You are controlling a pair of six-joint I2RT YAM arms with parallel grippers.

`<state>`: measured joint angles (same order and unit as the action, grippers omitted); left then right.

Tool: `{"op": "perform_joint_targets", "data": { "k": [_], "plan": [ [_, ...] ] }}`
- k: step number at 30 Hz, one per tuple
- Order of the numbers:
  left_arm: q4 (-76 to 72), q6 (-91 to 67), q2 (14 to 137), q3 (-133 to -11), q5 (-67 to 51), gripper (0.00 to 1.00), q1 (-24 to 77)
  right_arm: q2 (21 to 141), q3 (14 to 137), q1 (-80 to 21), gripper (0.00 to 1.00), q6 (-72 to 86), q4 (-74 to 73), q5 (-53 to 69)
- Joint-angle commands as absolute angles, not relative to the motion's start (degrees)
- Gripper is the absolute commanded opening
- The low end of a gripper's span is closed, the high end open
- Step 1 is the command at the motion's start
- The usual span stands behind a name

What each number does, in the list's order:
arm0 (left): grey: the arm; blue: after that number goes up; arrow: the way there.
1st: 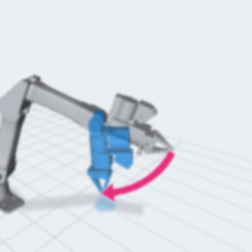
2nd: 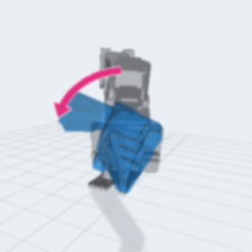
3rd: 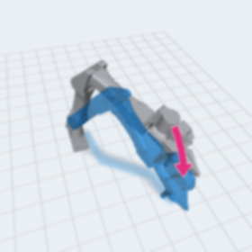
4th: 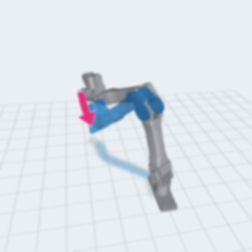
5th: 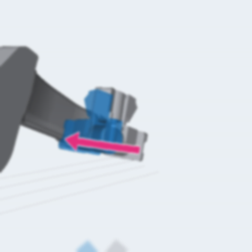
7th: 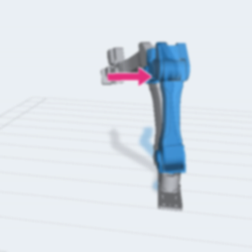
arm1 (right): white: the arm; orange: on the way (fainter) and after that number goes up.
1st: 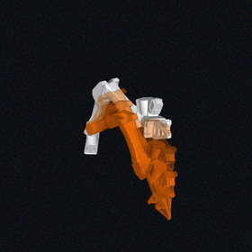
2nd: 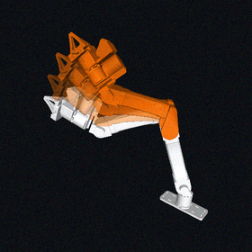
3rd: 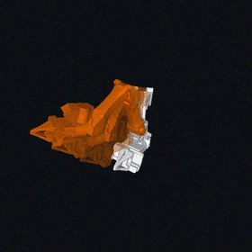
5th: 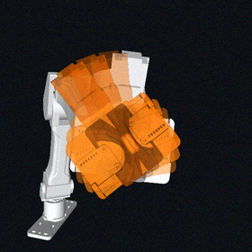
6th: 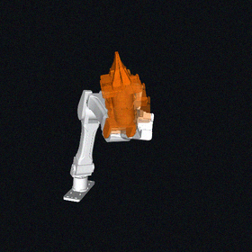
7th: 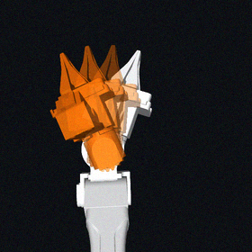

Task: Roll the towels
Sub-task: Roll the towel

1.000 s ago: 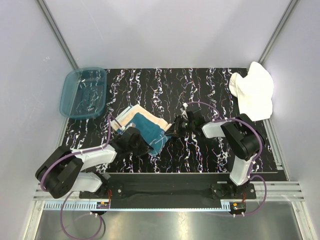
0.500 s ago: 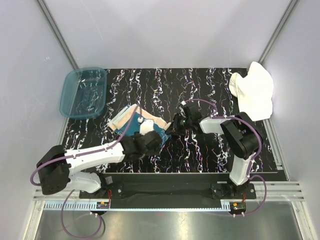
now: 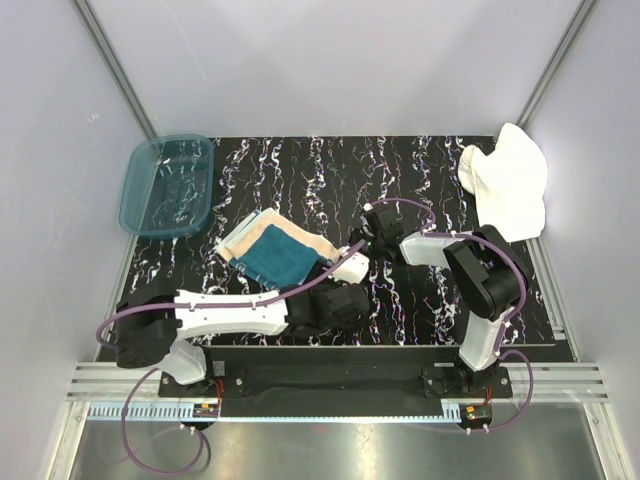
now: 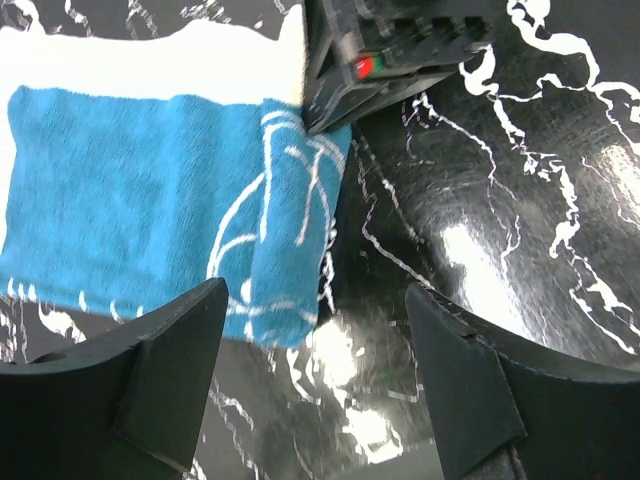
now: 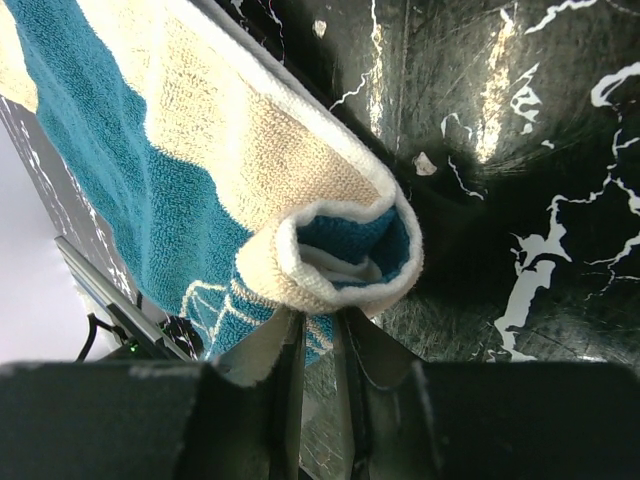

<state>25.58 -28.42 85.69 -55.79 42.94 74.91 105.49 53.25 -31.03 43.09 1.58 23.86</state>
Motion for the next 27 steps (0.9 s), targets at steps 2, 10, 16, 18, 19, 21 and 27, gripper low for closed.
{"op": "perform_joint_targets", "data": {
  "k": [2, 10, 16, 18, 19, 21, 27],
  "plan": [
    [14.87, -21.63, 87.54, -56.26, 40.98, 0.78, 74.53, 105.56, 52.91, -31.38, 0.23, 40.34, -3.96, 18.81],
    [5.2, -21.8, 84.21, -50.19, 32.0, 0.78, 70.76, 102.93, 54.05, -31.29, 0.24, 41.04, -3.16, 21.27],
    [1.32, -21.53, 79.81, -44.22, 27.87, 0.77, 67.95, 101.34, 56.77, -31.29, 0.25, 41.48, -3.52, 25.31],
    [0.36, -22.67, 77.45, -42.64, 25.76, 0.77, 66.63, 101.51, 57.39, -31.38, 0.26, 42.27, -2.64, 27.14],
    [0.18, -23.02, 76.65, -41.15, 24.88, 0.77, 65.14, 101.69, 57.39, -31.38, 0.26, 42.71, -1.24, 27.68],
    [-1.14, -23.64, 74.72, -39.91, 23.03, 0.76, 63.99, 102.74, 57.57, -31.38, 0.26, 43.85, -0.53, 29.17],
    [1.32, -24.17, 76.9, -38.68, 21.98, 0.73, 59.42, 106.08, 58.27, -31.38, 0.26, 45.62, 3.78, 30.32]
  ]
}}
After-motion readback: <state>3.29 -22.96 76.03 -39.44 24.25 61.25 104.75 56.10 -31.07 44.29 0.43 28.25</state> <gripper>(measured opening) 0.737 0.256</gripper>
